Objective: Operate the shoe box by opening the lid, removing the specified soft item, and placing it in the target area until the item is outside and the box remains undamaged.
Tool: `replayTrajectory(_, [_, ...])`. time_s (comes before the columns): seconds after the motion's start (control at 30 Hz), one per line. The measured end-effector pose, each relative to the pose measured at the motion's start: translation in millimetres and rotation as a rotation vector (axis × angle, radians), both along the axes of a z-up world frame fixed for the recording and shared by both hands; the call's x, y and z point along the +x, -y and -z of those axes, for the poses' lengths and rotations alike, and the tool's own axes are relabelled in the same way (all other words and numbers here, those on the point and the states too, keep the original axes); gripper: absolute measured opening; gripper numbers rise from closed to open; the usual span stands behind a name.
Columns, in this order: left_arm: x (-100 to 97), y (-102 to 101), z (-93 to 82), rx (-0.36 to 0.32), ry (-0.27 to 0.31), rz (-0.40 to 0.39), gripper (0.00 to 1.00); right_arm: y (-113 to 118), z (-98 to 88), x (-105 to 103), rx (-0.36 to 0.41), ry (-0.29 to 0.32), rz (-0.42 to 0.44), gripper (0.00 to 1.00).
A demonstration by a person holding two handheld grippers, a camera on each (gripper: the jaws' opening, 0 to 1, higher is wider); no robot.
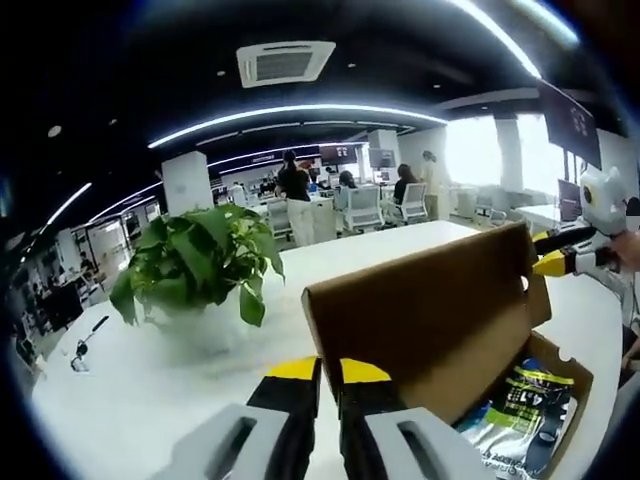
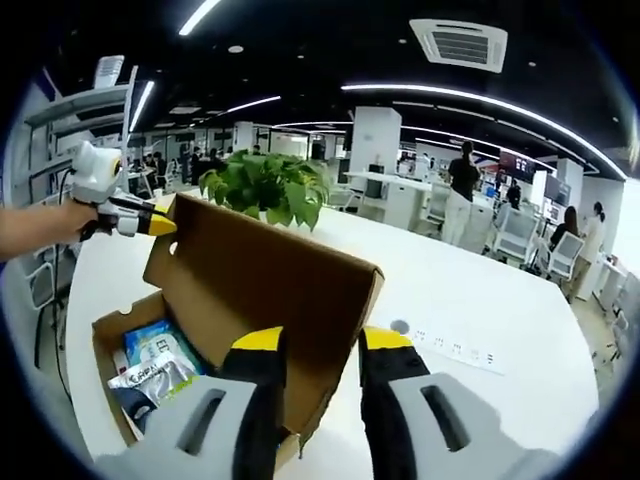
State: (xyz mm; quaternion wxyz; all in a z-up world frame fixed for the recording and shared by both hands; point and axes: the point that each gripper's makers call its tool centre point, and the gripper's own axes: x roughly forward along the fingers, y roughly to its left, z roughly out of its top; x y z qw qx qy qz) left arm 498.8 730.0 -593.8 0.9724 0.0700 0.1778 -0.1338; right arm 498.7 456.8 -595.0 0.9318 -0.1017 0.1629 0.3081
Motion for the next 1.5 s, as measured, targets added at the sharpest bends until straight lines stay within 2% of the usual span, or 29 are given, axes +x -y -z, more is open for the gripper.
replayTrajectory(0.2, [6.9, -0.4, 4.4, -0.003, -0.014, -0.013, 0.03, 5.5, 9.6, 1.4, -0.023, -0.015, 0.012, 0.17])
replayTrajectory(0.37, [10.9, -1.1, 7.7, -0.016, -0.024, -0.01, 0.03, 14.3, 23.5, -3.7, -0.006, -0.06, 0.038, 0.09])
replayTrajectory(0.8, [25.2, -1.6, 19.1, -0.023, -0.057, -0.008, 0.03, 18.4, 60.6, -21.5, -0.014, -0.141, 0.066, 0.06])
replayTrajectory(0.9, [27.2, -1.1, 22.2, -0.026, -0.062, -0.007, 0.04, 16.0, 69.3, -22.7, -0.044, -0.157, 0.051, 0.06])
replayTrajectory(0.97, [28.5, -2.0, 23.7, -0.05, -0.067, -0.01, 0.04, 19.6, 70.7, -20.0, -0.094, -0.129, 0.054, 0.04])
replayTrajectory(1.17, [21.7, 0.1, 27.8, -0.053, -0.09, 0.002, 0.06, 20.0, 70.9, -18.2, -0.081, -0.134, 0.06, 0.03])
replayTrajectory(1.23, [16.2, -3.0, 35.2, -0.037, -0.102, -0.005, 0.1, 20.0, 71.7, -16.6, -0.081, -0.134, 0.062, 0.03])
replayTrajectory(1.3, [7.6, -4.9, 40.2, -0.052, -0.111, -0.019, 0.14, 19.6, 72.4, -15.6, -0.081, -0.138, 0.064, 0.02])
replayTrajectory(1.5, [-15.3, -2.8, 61.8, -0.082, -0.159, -0.027, 0.12, 19.2, 74.7, -12.2, -0.096, -0.144, 0.054, 0.03])
